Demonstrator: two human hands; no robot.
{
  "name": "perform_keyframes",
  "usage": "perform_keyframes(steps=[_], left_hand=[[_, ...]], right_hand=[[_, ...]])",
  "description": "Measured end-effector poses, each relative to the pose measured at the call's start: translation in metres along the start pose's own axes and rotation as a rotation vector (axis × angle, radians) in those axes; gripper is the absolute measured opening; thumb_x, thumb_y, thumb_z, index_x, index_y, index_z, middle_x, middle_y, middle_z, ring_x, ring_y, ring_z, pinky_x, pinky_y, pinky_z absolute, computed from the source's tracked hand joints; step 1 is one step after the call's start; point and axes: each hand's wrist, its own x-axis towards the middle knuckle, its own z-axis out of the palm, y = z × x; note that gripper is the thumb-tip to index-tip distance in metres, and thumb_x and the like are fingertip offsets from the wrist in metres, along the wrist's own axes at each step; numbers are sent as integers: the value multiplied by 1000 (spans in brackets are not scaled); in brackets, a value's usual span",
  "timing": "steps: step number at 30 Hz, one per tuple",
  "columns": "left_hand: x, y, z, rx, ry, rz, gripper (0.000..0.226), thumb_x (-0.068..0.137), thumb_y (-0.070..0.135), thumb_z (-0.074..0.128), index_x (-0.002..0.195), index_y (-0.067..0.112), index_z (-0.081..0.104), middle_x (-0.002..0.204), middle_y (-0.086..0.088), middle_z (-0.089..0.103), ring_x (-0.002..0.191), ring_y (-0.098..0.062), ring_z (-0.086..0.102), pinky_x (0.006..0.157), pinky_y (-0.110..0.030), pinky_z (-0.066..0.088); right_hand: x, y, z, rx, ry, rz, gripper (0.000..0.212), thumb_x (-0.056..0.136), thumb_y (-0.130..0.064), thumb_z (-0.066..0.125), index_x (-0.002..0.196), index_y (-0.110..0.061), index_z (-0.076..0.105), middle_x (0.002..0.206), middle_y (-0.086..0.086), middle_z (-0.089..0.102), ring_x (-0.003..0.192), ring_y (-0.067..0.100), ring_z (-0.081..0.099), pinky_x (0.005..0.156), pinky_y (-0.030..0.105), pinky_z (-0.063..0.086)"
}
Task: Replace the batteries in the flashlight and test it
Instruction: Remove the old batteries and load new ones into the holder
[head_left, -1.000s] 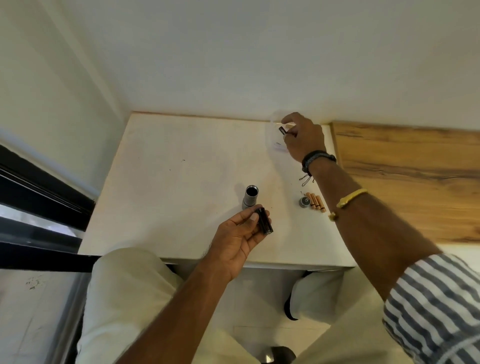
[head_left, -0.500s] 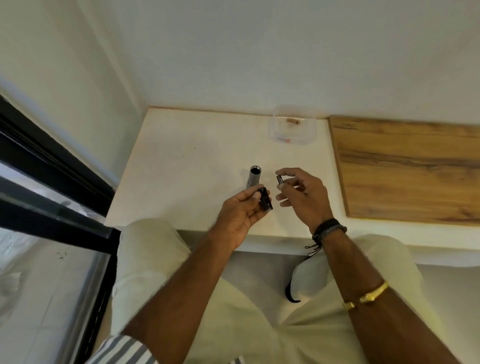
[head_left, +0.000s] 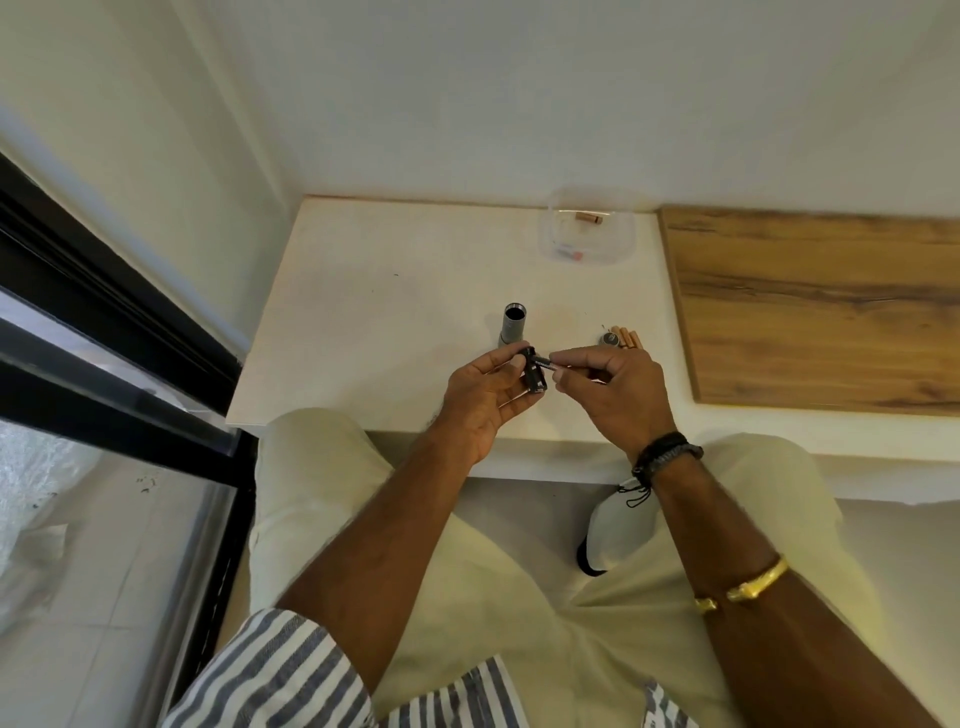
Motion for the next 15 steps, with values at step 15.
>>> perform_keyframes(steps=[15], left_hand=[[-3, -10, 4, 20, -4, -53, 15, 94, 5, 62, 105, 10, 71, 100, -14, 76, 93, -31, 74, 73, -36, 61]], right_hand=[[-5, -6, 1, -168, -71, -98, 18, 84, -3, 78, 100, -10, 81, 93, -1, 72, 81, -2, 60, 78, -4, 42]])
